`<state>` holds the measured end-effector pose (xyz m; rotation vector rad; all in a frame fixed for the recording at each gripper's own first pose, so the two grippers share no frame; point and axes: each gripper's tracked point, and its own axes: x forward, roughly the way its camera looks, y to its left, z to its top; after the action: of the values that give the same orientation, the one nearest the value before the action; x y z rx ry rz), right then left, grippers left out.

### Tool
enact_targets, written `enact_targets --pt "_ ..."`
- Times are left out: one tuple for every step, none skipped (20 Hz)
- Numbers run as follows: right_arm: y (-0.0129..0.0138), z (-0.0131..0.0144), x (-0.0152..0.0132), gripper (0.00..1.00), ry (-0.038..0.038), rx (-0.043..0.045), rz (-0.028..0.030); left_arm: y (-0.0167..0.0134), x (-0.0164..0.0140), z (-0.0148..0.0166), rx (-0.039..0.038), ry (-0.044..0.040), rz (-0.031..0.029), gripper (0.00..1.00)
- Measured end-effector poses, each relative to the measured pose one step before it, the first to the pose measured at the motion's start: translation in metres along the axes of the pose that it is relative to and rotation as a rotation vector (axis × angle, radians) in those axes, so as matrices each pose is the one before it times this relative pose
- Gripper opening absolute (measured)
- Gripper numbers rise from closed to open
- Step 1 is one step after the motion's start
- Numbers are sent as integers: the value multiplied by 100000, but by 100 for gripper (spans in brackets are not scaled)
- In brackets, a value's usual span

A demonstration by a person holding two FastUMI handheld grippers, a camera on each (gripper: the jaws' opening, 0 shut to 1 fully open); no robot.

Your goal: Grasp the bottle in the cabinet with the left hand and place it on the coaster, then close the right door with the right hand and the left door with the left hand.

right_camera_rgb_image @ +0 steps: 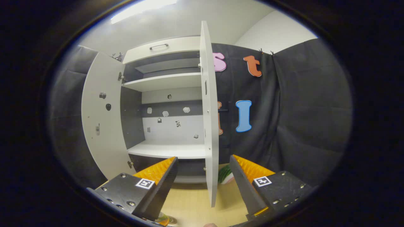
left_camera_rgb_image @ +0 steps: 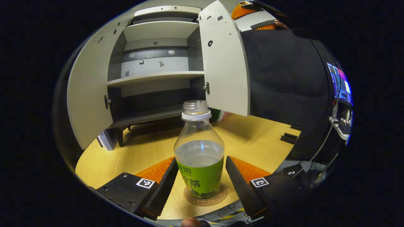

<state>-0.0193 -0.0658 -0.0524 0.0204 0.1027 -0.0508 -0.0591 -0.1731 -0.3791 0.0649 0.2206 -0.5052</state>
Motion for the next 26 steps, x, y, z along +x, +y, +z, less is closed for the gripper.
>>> enact_targets --pt "-166 77 -173 98 6 -113 55 285 -132 202 -625 1057 1537 97" --pt "-222 25 -222 98 183 -266 -94 374 -153 399 -1365 751 1531 99" --pt "-137 178 -186 98 23 -74 204 189 -117 384 -1452 673 1268 99" --pt "-201 151 -271 98 -374 250 222 202 -172 737 -1028 -572 571 99" --pt "-323 247 -277 100 -545 247 3 25 -303 573 -470 -341 -252 99" --pt "-365 184 -226 98 -561 136 -168 -98 -245 927 376 -1009 -900 99" --pt "-382 261 -244 98 -1031 52 -183 36 -297 863 1496 -1075 -206 99" --pt "-445 269 -201 98 -1083 144 -342 195 -209 1049 983 -819 527 99" --pt "-476 195 -155 100 -613 393 -292 -45 -384 1129 824 -1523 -134 99" --pt "-440 -23 -248 98 -266 145 -60 250 -287 1462 679 -1612 1069 99" --pt "-522 137 -82 94 -296 -425 -478 446 -415 1123 466 -631 1326 98" --pt "-701 256 -20 98 -535 -700 -510 388 -395 1364 240 -958 805 98" --pt "-638 320 -23 98 -519 -768 -374 250 -370 1133 -218 -28 -43 99" --pt "-709 375 114 98 -466 -1006 -440 212 -466 1037 -827 446 -653 98" --pt "-1037 345 270 98 -209 -927 -1329 482 -364 1353 -1041 -321 45 98" --pt "-1151 368 301 98 319 -284 -1934 500 -424 1376 -820 166 27 98" --pt "-1010 521 468 94 -69 516 -1437 698 -551 1507 -785 -832 640 99" --pt "-942 553 439 98 -240 850 -862 765 -324 1985 -847 -1817 797 98" --pt "-869 462 586 98 -400 738 -532 761 -373 1978 -787 -2640 685 98" --pt "-710 326 677 98 328 354 -98 761 -126 1958 -1208 -2254 843 98" --pt "-837 238 757 98 0 -474 -267 593 -309 1407 -353 -947 524 98" --pt "-1053 197 755 98 -64 -1137 -1360 979 -62 1522 -149 -1010 2321 98" --pt "-1170 4 734 98 448 -1208 -1609 874 19 999 -454 954 2533 98" --pt "-1095 54 466 98 440 -385 -1258 778 -119 789 -961 969 2215 98" --pt "-710 62 462 98 234 -234 39 391 -59 754 -999 1247 1123 98" --pt "-496 -46 695 98 330 -566 -287 487 -169 778 -1301 -37 1060 98"
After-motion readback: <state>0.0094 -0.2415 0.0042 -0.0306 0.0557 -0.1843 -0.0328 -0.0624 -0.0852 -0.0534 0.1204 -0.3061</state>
